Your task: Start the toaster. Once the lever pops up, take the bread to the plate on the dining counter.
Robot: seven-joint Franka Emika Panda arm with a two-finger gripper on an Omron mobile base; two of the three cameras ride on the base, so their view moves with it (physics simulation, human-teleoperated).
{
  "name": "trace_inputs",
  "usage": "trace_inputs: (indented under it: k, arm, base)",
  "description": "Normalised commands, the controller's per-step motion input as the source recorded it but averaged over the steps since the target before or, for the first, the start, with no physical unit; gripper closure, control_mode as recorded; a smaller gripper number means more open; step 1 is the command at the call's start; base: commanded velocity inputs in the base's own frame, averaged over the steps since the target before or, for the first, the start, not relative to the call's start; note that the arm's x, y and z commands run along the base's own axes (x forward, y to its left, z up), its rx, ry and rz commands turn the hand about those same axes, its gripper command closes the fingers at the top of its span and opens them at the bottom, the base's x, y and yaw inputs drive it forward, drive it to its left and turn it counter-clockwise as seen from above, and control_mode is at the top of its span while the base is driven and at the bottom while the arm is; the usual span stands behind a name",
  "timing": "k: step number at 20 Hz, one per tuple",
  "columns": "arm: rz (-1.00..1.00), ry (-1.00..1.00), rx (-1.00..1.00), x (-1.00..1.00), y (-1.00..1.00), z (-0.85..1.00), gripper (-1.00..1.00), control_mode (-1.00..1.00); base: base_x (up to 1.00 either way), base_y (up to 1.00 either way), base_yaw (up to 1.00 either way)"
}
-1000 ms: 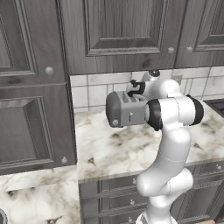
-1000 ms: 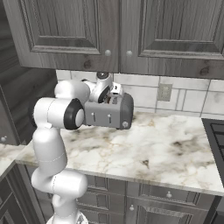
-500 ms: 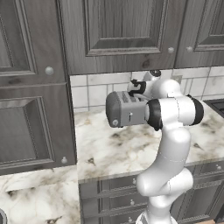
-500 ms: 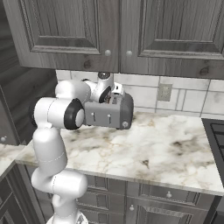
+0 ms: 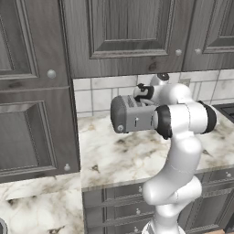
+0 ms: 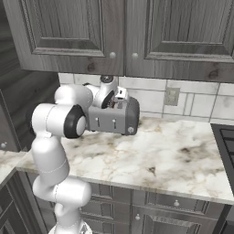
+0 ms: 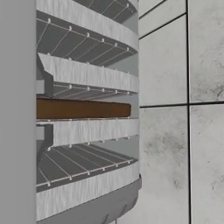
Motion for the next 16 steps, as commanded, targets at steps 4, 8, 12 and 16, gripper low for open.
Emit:
trace_inputs:
  k: [4,8,12,16]
  arm:
    - [0.0,0.0,0.0,-0.1,0.04,0.14,1.0,-1.0]
    - [0.0,0.0,0.0,0.0,0.04,0.01,1.0,-1.0]
    - [0.0,0.0,0.0,0.0,0.0,0.0,1.0,-1.0]
    - [0.0,0.0,0.0,0.0,0.0,0.0,1.0,-1.0]
  base:
    - [0.0,0.0,0.0]
    - [0.0,0.0,0.0]
    - [0.0,0.0,0.0]
    - [0.0,0.0,0.0]
